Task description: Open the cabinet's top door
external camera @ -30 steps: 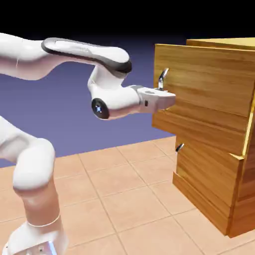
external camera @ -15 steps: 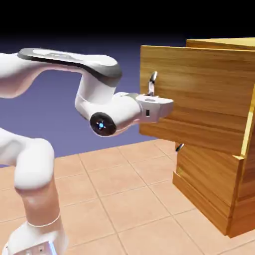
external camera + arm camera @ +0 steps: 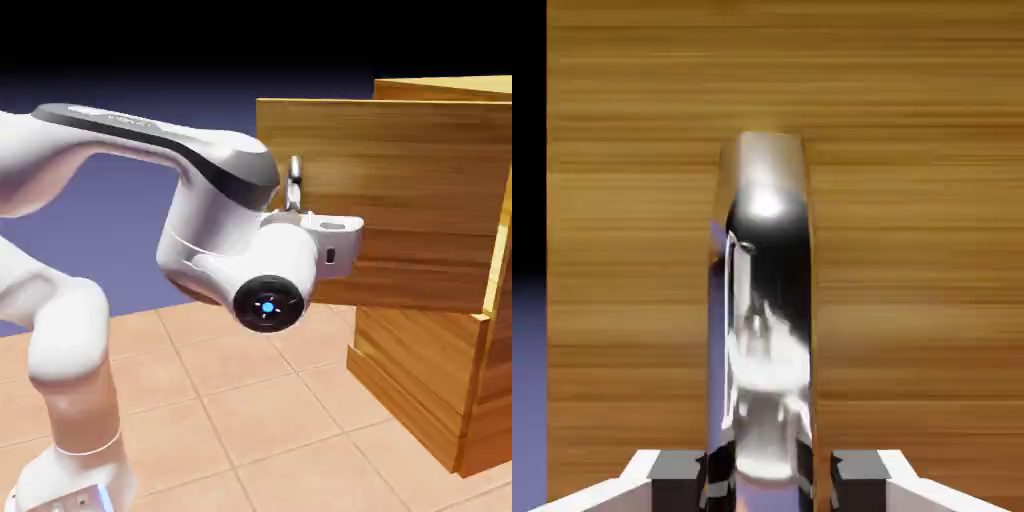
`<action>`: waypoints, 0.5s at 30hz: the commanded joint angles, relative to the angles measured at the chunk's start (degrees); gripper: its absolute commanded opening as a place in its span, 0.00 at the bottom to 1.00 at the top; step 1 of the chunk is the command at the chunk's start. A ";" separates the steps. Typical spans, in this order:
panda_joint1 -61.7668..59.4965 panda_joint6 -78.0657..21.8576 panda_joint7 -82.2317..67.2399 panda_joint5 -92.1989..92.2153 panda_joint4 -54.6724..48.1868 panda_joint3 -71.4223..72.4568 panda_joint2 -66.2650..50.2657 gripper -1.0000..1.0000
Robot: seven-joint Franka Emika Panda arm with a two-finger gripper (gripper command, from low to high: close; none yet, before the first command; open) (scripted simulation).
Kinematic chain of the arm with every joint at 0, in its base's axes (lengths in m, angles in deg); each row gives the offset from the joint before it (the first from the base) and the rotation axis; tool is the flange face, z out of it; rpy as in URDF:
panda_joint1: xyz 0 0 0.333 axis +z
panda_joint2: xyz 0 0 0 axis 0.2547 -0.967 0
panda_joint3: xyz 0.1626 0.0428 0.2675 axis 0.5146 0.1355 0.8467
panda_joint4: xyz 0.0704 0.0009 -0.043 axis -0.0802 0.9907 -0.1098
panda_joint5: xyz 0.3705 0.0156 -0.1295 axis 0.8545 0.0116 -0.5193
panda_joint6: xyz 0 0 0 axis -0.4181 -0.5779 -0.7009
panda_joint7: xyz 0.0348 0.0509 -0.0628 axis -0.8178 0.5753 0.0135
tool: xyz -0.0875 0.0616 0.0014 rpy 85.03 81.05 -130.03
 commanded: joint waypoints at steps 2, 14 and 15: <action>2.48 -4.88 -0.89 -2.15 -3.79 -4.14 -3.27 0.00; 20.26 -31.25 -9.24 -5.85 -24.18 -28.97 -24.02 0.00; 21.93 -32.57 -9.83 -5.77 -25.14 -31.05 -25.21 0.00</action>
